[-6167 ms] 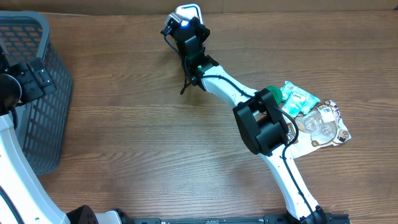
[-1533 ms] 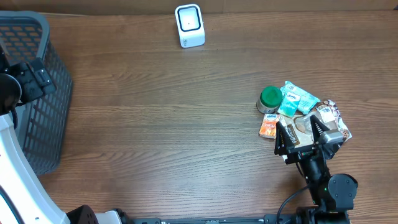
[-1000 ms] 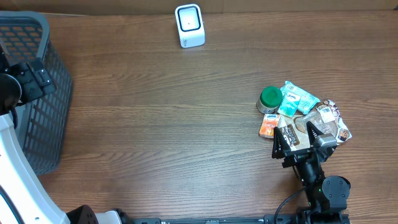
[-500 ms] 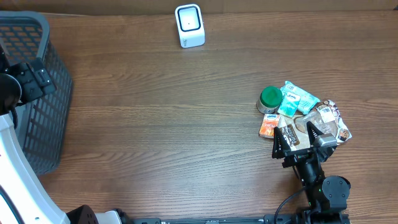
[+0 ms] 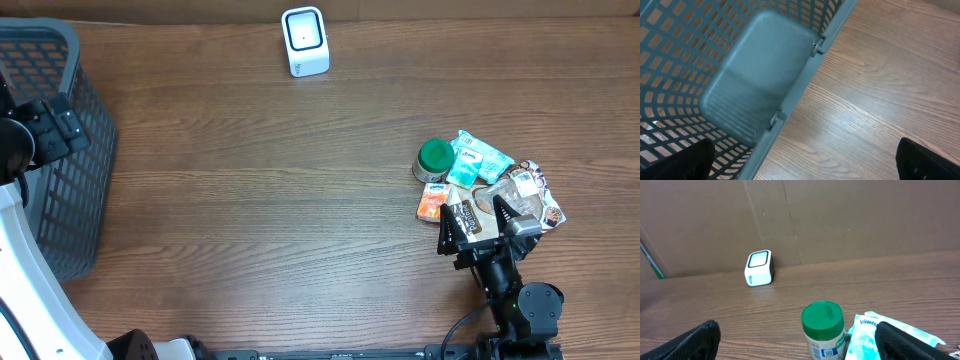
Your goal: Scan the item barcode
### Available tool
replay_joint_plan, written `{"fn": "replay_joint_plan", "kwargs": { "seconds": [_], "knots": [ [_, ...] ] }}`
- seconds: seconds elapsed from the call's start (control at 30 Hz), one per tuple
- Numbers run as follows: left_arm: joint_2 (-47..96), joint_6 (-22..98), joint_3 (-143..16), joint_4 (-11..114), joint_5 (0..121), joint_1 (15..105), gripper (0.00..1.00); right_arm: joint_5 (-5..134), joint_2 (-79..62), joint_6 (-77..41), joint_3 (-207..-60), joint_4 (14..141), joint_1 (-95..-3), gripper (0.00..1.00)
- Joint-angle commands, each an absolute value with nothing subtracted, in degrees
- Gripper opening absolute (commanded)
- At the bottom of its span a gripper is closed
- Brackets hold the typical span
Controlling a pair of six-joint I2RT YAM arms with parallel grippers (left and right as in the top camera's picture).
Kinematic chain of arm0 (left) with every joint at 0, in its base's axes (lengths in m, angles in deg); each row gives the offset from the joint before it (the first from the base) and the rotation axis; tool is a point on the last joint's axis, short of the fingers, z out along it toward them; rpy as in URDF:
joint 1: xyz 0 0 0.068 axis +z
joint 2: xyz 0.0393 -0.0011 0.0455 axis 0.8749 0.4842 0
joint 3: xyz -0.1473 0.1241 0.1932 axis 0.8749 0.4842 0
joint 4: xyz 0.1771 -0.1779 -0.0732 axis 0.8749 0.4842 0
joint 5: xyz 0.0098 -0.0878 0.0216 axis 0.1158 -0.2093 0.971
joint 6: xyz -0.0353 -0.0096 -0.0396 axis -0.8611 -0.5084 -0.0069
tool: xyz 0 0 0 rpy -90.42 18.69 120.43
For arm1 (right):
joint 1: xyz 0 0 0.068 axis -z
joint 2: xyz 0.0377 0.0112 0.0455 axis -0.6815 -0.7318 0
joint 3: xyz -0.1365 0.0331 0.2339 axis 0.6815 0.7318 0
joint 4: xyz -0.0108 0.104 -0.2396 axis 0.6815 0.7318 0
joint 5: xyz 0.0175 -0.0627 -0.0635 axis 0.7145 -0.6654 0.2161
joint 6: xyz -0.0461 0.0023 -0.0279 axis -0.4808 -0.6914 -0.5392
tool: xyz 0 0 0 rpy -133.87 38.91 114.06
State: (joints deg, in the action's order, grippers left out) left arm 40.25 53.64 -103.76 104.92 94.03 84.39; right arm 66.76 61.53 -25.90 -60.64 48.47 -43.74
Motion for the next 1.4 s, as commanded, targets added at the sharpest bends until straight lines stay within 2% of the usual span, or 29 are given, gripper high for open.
{"fn": "replay_joint_plan", "kwargs": {
  "seconds": [0.0,0.23,0.6,0.77,0.93,1.37],
  "knots": [
    [40.55,54.71,-104.51,104.83,94.29,84.52,1.00,66.45,62.23,-26.14,-60.03,48.19,-43.58,1.00],
    [39.92,54.73,-104.48,104.85,94.33,82.36,0.99,66.43,62.21,-26.14,-60.03,48.19,-43.58,1.00],
    [31.96,54.73,-103.96,104.85,94.31,66.97,1.00,66.43,62.21,-26.14,-60.03,48.19,-43.58,1.00],
    [26.74,54.73,-101.07,104.81,94.31,66.21,1.00,66.45,62.23,-26.14,-60.03,48.21,-43.58,1.00],
    [20.25,54.97,-90.01,102.58,98.03,66.21,1.00,66.45,62.23,-26.14,-60.03,48.19,-43.58,1.00],
    [-3.93,54.95,-48.62,59.30,89.28,66.16,1.00,66.45,62.23,-26.14,-60.03,48.21,-43.58,1.00]
  ]
}}
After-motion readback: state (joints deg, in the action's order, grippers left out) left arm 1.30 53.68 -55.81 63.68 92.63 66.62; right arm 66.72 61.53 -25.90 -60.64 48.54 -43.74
